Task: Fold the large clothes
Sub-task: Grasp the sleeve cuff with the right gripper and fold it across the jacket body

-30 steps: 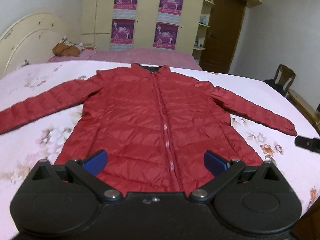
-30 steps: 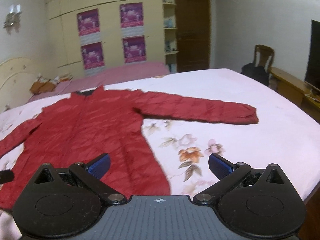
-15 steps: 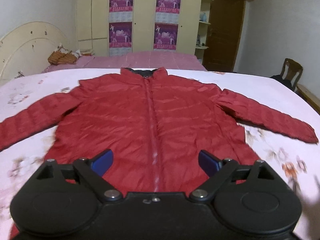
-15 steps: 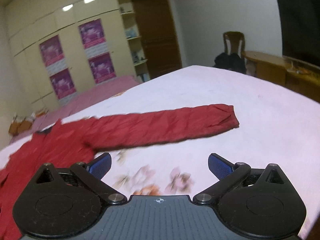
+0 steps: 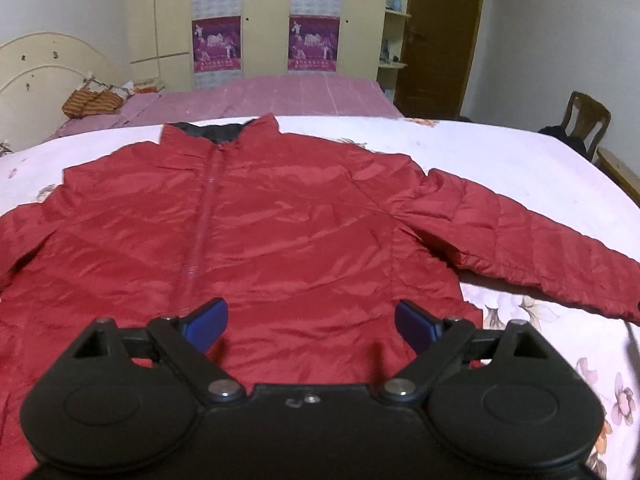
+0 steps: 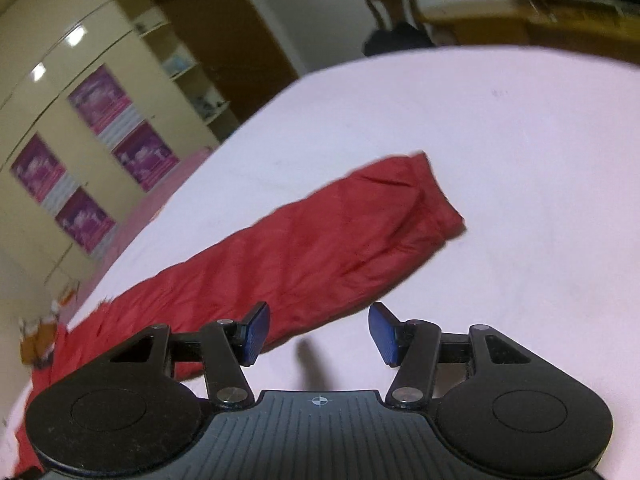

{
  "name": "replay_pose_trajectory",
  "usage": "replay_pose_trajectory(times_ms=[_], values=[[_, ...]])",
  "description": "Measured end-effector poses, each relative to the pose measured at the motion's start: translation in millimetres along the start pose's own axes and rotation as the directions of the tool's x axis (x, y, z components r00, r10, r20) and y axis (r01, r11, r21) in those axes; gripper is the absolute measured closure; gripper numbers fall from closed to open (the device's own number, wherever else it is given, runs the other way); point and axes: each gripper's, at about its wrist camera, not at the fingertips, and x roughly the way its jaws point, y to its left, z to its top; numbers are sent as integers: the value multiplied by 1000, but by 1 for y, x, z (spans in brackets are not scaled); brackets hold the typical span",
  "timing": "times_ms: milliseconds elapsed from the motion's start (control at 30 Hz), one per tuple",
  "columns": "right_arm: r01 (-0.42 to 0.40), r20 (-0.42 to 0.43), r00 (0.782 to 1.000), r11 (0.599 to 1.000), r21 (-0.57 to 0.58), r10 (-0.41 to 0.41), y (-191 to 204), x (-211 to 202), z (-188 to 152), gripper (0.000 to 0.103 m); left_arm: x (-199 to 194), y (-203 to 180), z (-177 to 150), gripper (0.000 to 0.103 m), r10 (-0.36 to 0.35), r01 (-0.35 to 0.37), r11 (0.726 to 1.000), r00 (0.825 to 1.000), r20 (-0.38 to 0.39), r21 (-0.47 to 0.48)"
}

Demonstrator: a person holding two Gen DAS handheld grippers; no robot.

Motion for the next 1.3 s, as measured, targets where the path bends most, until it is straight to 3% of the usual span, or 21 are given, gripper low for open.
replay_pose_trajectory(times_ms=[100,300,367,467,667,833,1000,1300], values=[[-25,14,1000,997,67,24,-12,2,6,49,12,-2,7,15,4,-4,1000,1000,-25,2],[-11,58,998,998,69,7,-13,2,24,50,18,14,19,19,26,-26,1000,998,-52,1],[8,63,998,999,45,-11,-8,2,29,84,15,25,22,19,33,-33,999,998,-56,5],[27,90,996,999,-29,-24,5,-4,34,92,8,48,26,19,49,-50,999,998,-48,-8],[17,151,988,970,-243,21,67,-24,28,96,-1,98,24,18,84,-87,994,995,-44,-64],[4,159,985,929,-370,59,120,-41,7,96,8,131,25,18,80,-85,992,995,-57,-96],[-13,136,987,875,-484,89,164,-54,-35,96,15,158,24,14,62,-70,992,994,-85,-101],[-169,-35,981,754,-635,190,266,-27,-136,97,9,213,23,14,40,-54,989,994,-101,-138]])
